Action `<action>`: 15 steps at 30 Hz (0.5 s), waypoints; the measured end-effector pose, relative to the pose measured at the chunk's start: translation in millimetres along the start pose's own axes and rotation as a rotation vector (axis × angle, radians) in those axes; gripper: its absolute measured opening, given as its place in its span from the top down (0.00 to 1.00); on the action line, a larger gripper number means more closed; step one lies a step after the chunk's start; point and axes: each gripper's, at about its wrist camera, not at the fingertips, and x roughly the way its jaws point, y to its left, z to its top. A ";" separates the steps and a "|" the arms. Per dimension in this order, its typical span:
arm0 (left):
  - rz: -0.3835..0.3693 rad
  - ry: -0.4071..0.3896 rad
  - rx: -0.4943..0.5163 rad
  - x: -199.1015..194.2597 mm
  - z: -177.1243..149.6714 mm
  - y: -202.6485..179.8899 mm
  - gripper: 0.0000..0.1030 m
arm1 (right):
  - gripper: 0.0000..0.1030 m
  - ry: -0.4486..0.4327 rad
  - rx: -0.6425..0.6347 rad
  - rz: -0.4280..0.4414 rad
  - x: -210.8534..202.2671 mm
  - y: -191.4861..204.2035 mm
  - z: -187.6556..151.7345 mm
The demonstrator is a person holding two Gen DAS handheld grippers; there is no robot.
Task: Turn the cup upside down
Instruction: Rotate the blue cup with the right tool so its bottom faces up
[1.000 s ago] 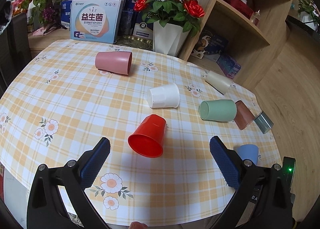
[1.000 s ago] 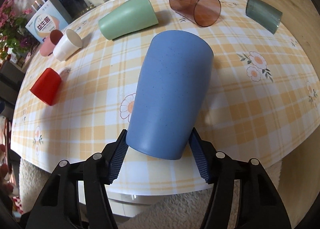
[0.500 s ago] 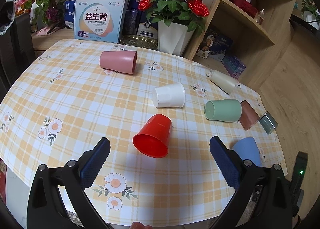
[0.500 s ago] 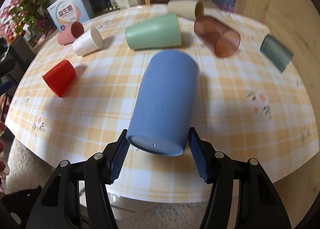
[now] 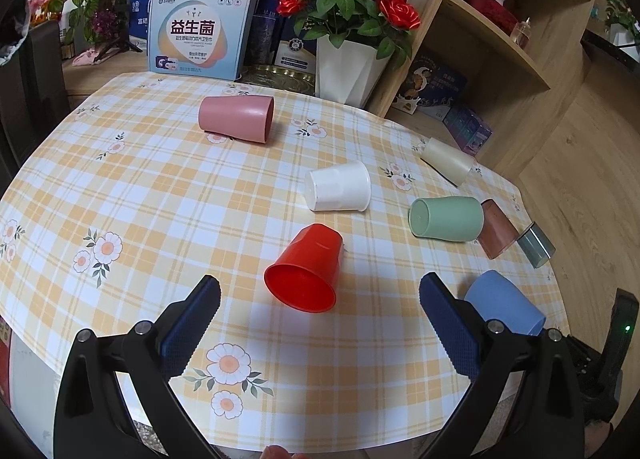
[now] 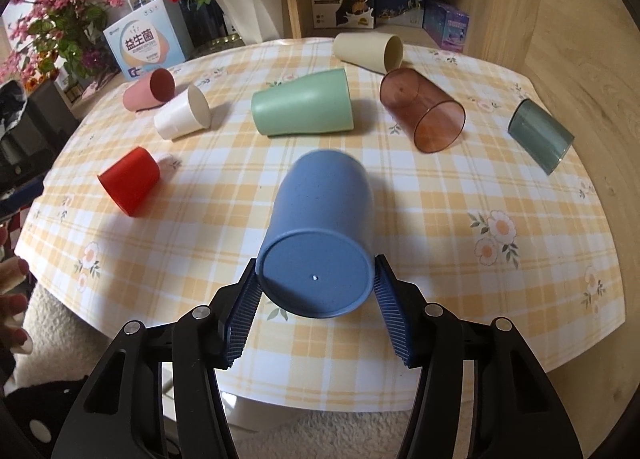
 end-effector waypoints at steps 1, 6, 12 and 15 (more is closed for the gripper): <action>0.000 -0.002 -0.001 -0.1 0.1 0.1 0.06 | 0.47 -0.003 -0.002 -0.001 -0.6 0.0 1.5; 0.009 -0.013 -0.006 -2.4 0.9 1.6 0.06 | 0.48 -0.010 -0.019 -0.007 -1.1 1.0 10.3; 0.023 -0.024 -0.013 -5.0 2.8 4.8 0.06 | 0.48 -0.009 -0.039 -0.014 3.8 0.5 26.3; 0.032 -0.032 -0.004 -5.8 3.3 5.5 0.06 | 0.48 0.003 -0.050 -0.009 6.7 1.6 33.5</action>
